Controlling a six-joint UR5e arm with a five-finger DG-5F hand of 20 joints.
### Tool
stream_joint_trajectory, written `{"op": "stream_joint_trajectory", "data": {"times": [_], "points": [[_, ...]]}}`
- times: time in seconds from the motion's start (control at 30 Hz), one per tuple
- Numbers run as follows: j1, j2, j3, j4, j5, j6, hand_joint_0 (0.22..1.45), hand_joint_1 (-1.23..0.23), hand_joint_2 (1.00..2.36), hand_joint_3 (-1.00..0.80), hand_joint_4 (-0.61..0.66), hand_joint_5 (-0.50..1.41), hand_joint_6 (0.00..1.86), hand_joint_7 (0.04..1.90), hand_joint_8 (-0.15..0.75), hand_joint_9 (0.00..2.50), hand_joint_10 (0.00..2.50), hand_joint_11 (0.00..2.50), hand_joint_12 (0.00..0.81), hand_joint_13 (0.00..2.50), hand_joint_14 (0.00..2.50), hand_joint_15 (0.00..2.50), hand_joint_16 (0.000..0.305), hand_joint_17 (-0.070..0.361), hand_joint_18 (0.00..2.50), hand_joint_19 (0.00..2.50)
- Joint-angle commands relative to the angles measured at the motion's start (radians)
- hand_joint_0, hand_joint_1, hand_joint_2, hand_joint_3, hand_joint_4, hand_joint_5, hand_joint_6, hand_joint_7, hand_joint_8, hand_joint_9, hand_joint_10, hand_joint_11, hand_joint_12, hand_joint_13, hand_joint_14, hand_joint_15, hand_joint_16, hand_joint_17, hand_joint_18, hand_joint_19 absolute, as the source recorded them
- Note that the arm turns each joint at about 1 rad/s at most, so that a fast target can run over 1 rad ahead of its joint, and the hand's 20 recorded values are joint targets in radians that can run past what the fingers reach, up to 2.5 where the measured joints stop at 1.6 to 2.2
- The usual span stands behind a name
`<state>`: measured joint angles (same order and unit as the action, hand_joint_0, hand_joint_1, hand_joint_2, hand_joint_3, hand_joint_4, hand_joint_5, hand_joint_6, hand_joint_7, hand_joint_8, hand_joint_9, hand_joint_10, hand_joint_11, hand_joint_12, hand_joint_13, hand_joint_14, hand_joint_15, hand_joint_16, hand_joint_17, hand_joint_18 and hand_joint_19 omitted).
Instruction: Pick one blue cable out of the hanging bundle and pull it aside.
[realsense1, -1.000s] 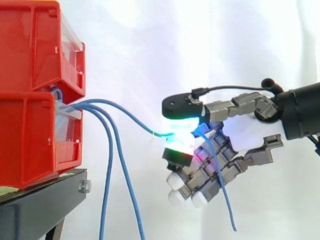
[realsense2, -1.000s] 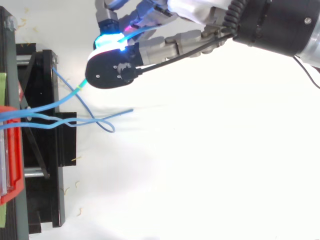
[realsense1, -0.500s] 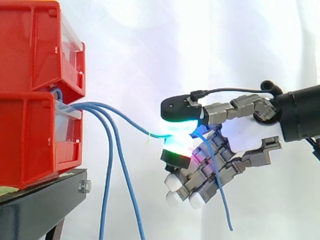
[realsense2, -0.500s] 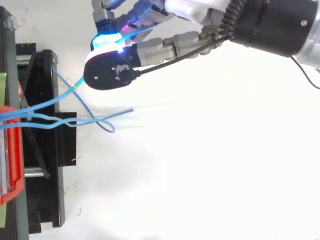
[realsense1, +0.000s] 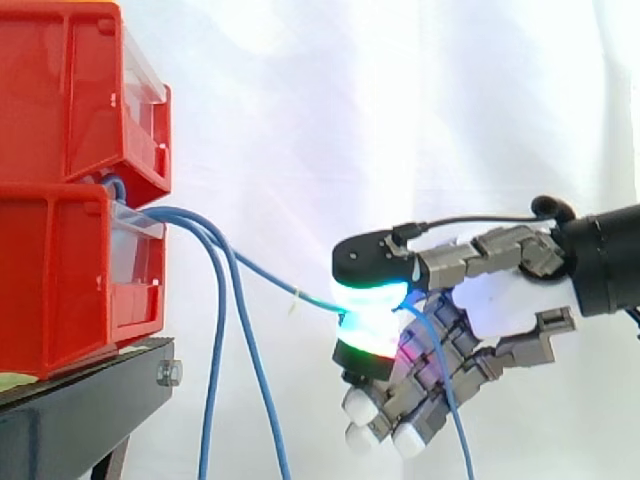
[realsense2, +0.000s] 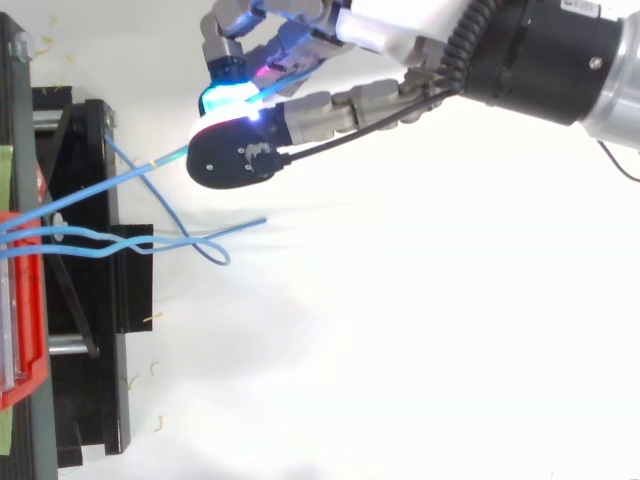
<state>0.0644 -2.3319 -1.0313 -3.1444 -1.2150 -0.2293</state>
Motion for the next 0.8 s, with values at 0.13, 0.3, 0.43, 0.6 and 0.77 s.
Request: {"op": "stream_joint_trajectory", "data": {"times": [0.13,0.3,0.43,0.6,0.77], "points": [[0.003,0.000,-0.082,0.168,0.002,-0.001,0.65,-0.81,1.00,0.11,0.31,-0.15,0.90,1.54,0.359,0.83,0.01,0.63,0.455,0.65,0.01,0.37,0.062,0.139,0.62,0.51],[0.005,0.000,-0.115,0.267,0.000,0.001,0.65,-0.81,1.00,0.11,0.31,-0.15,0.90,1.54,0.358,0.83,0.01,0.63,0.454,0.65,0.01,0.37,0.062,0.138,0.62,0.51],[0.006,0.000,-0.119,0.311,0.000,0.001,0.65,-0.81,1.00,0.11,0.31,-0.15,0.90,1.54,0.357,0.83,0.01,0.63,0.455,0.65,0.01,0.38,0.061,0.138,0.62,0.51],[0.006,-0.001,-0.121,0.316,0.002,-0.002,0.65,-0.81,1.00,0.11,0.31,-0.15,0.90,1.54,0.357,0.83,0.01,0.63,0.454,0.65,0.01,0.38,0.062,0.139,0.62,0.51],[0.008,-0.001,-0.121,0.311,0.003,-0.004,0.65,-0.81,1.00,0.11,0.31,-0.15,0.90,1.54,0.357,0.83,0.01,0.63,0.454,0.65,0.01,0.38,0.062,0.138,0.62,0.51]]}}
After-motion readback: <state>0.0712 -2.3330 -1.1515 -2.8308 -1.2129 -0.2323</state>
